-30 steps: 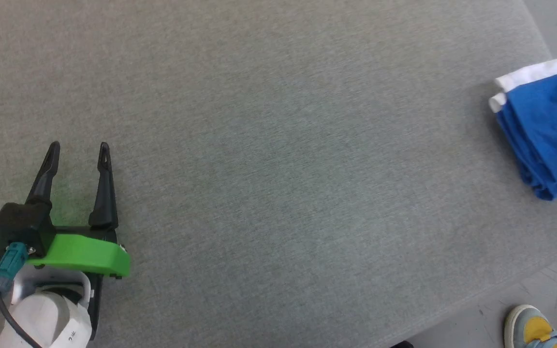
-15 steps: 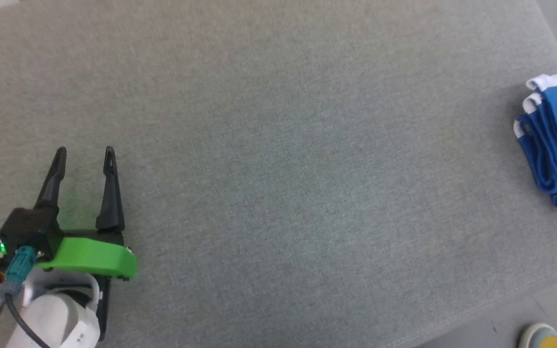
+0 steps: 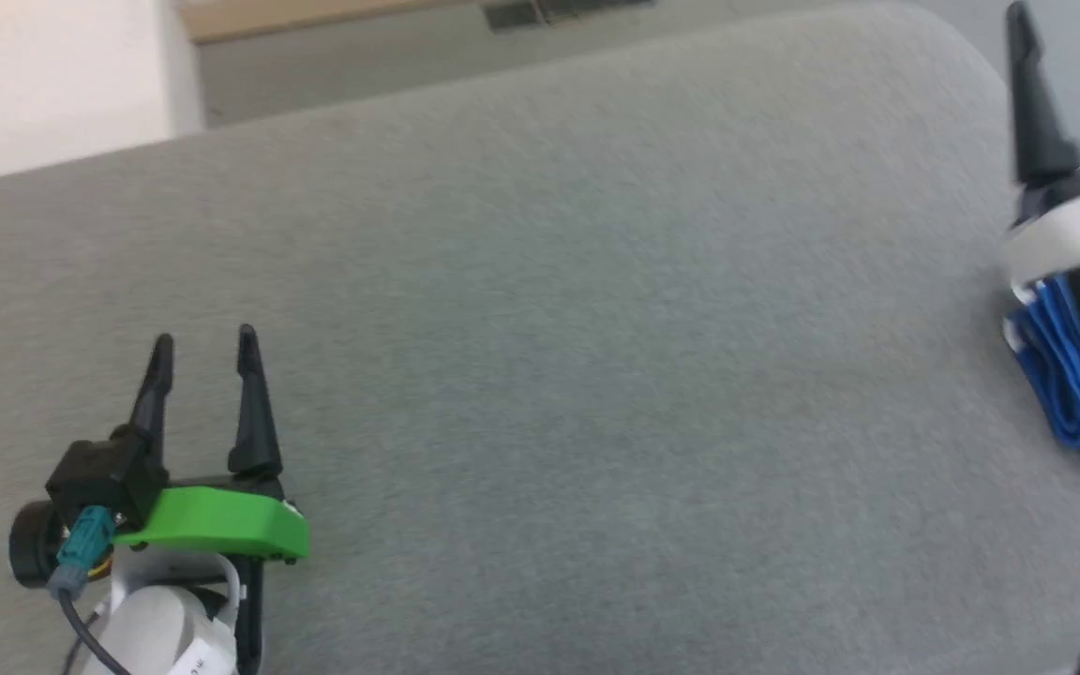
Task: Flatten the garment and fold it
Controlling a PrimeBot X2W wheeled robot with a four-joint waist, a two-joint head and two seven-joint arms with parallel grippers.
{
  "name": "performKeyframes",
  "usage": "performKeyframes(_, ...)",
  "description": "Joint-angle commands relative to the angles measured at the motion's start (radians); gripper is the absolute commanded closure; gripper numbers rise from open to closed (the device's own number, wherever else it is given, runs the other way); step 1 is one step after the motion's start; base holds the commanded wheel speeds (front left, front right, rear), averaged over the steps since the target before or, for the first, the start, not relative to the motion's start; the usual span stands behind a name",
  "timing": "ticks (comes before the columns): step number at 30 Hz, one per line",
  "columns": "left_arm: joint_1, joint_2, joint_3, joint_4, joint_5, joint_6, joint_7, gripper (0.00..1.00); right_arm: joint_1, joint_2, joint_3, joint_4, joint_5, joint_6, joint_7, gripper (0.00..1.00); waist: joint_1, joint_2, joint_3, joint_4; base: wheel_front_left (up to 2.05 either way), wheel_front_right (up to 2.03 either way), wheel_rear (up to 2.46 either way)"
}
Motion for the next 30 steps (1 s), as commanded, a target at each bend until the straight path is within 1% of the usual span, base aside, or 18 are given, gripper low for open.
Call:
performKeyframes(1,-0.002,-0.012,0.003,0.011,-0.005,0.003,-0.012,0.0,0.048,0.042,-0.002,-0.038,-0.019,-0.002,-0.015,0.0,0.0,-0.0001,-0.106,0.112,0.0,0.0,0.0)
performKeyframes(4,-0.006,-0.035,0.007,0.034,-0.013,0.004,-0.027,0.0,0.134,0.142,-0.029,-0.103,-0.034,-0.002,-0.044,0.0,0.0,-0.0001,-0.134,0.151,0.0,0.0,0.0)
performKeyframes(6,-0.008,-0.045,0.01,0.05,-0.016,0.0,-0.034,0.0,0.182,0.196,-0.045,-0.13,-0.051,-0.002,-0.071,0.0,0.0,-0.0001,-0.147,0.173,0.0,0.0,0.0)
performKeyframes(10,-0.009,-0.062,0.012,0.08,-0.018,-0.01,-0.042,0.0,0.258,0.251,-0.064,-0.134,-0.059,-0.002,-0.116,0.0,0.0,-0.0001,-0.165,0.206,0.0,0.0,0.0)
performKeyframes(14,-0.004,-0.083,0.026,0.106,-0.022,-0.017,-0.046,0.0,0.333,0.27,-0.066,-0.129,-0.065,-0.002,-0.147,0.0,0.0,-0.0001,-0.181,0.228,0.0,0.0,0.0)
performKeyframes(19,0.007,-0.107,0.049,0.124,-0.017,-0.032,-0.048,0.0,0.416,0.272,-0.083,-0.109,0.006,-0.002,-0.167,0.0,0.0,-0.0001,-0.201,0.245,0.0,0.0,0.0)
performKeyframes(22,0.017,-0.117,0.058,0.127,-0.007,-0.048,-0.048,0.0,0.452,0.272,-0.078,-0.105,0.023,-0.002,-0.172,0.0,0.0,-0.0001,-0.207,0.25,0.0,0.0,0.0)
performKeyframes(28,0.021,-0.119,0.053,0.146,0.024,-0.104,-0.049,0.0,0.524,0.272,-0.08,-0.119,0.029,-0.002,-0.174,0.0,0.0,-0.0001,-0.214,0.265,0.0,0.0,0.0)
performKeyframes(29,0.025,-0.123,0.064,0.172,0.048,-0.146,-0.049,0.0,0.582,0.272,-0.091,-0.133,0.025,-0.002,-0.174,0.0,0.0,-0.0001,-0.216,0.281,0.0,0.0,0.0)
performKeyframes(30,0.026,-0.128,0.07,0.177,0.05,-0.149,-0.049,0.0,0.59,0.272,-0.095,-0.134,0.025,-0.002,-0.174,0.0,0.0,-0.0001,-0.216,0.284,0.0,0.0,0.0)
